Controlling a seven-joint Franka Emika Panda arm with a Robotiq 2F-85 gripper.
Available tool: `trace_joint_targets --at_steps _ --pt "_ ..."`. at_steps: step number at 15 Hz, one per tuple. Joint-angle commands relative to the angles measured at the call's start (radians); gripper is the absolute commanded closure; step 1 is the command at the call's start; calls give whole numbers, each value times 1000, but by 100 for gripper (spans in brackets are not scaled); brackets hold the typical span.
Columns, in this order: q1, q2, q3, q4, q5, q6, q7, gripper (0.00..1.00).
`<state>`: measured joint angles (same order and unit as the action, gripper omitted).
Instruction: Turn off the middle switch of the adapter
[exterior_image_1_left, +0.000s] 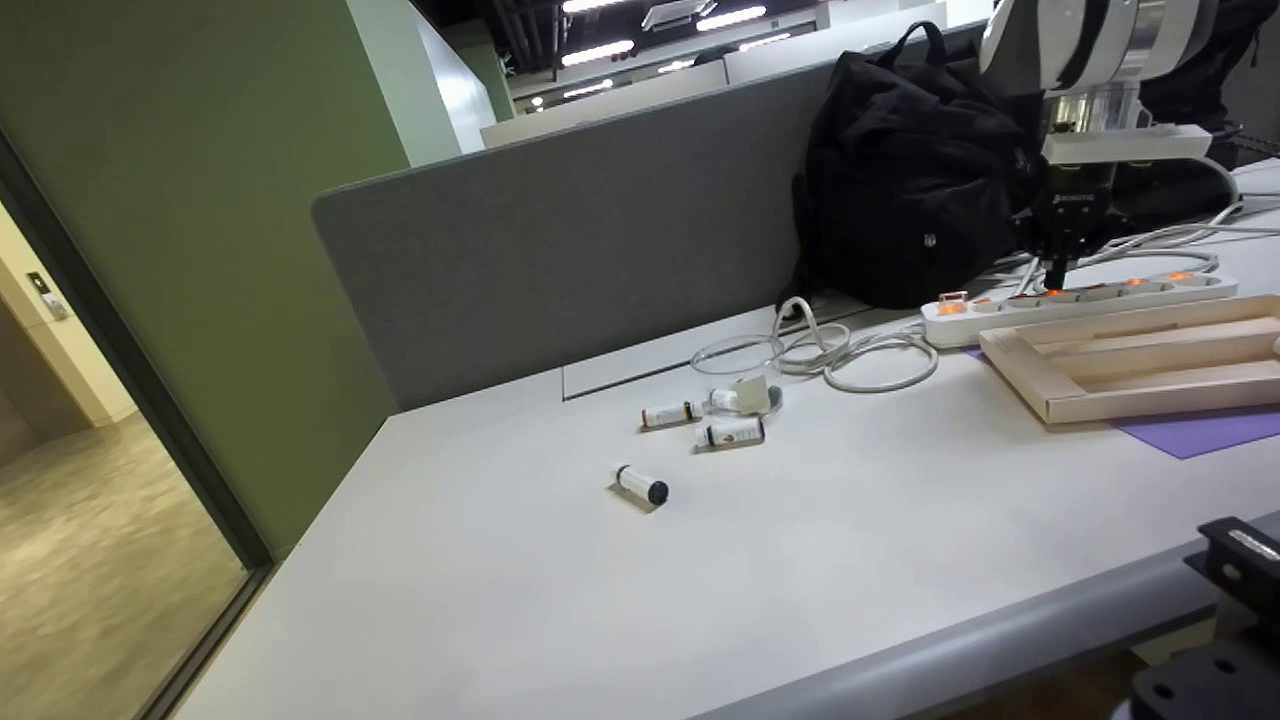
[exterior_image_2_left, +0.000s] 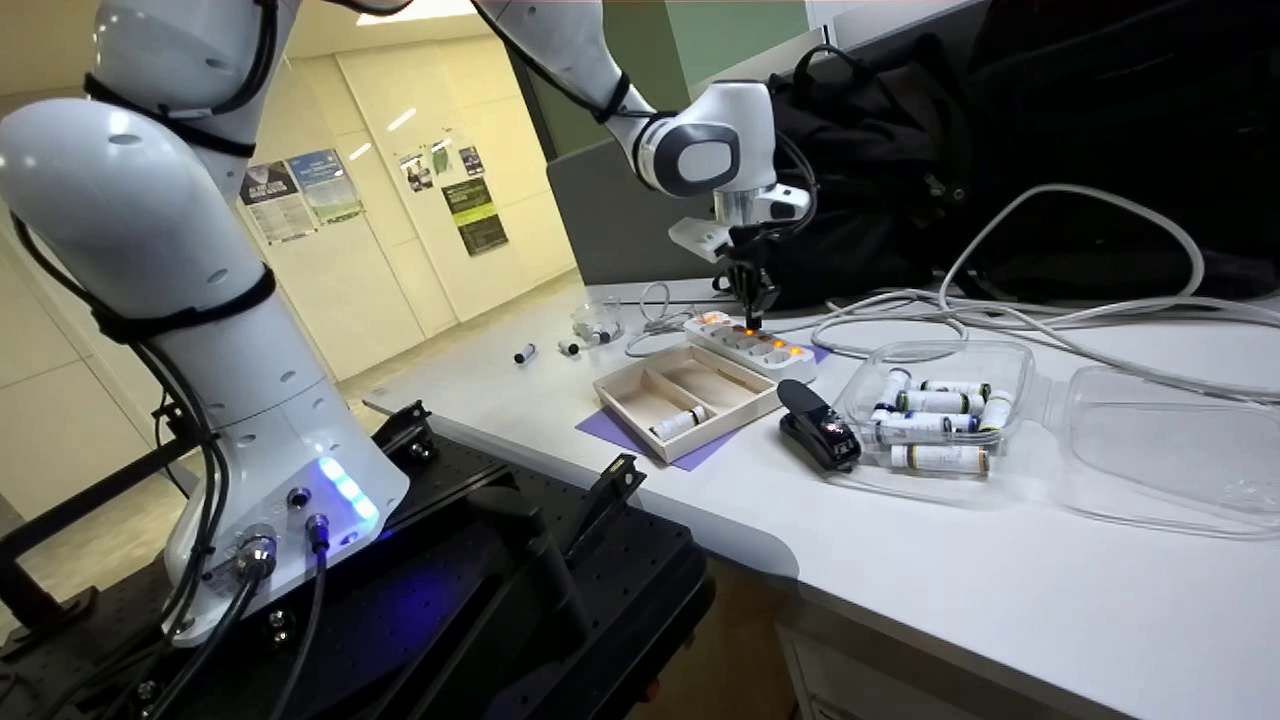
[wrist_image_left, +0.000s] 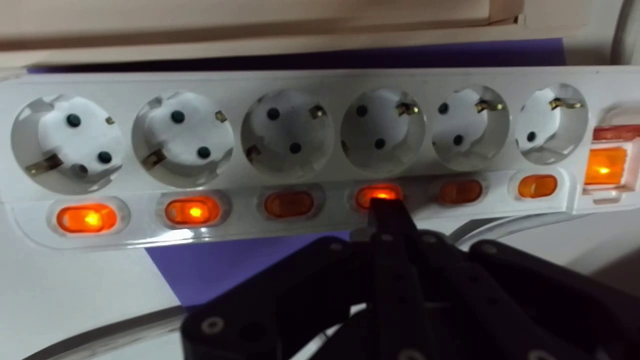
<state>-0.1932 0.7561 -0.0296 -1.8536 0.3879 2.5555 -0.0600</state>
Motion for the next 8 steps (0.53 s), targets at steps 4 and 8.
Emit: trace_joint_targets --at_steps 4,8 --pt "18 25 -7 7 -67 11 44 100" --pt "56 39 -22 -27 -150 66 37 100"
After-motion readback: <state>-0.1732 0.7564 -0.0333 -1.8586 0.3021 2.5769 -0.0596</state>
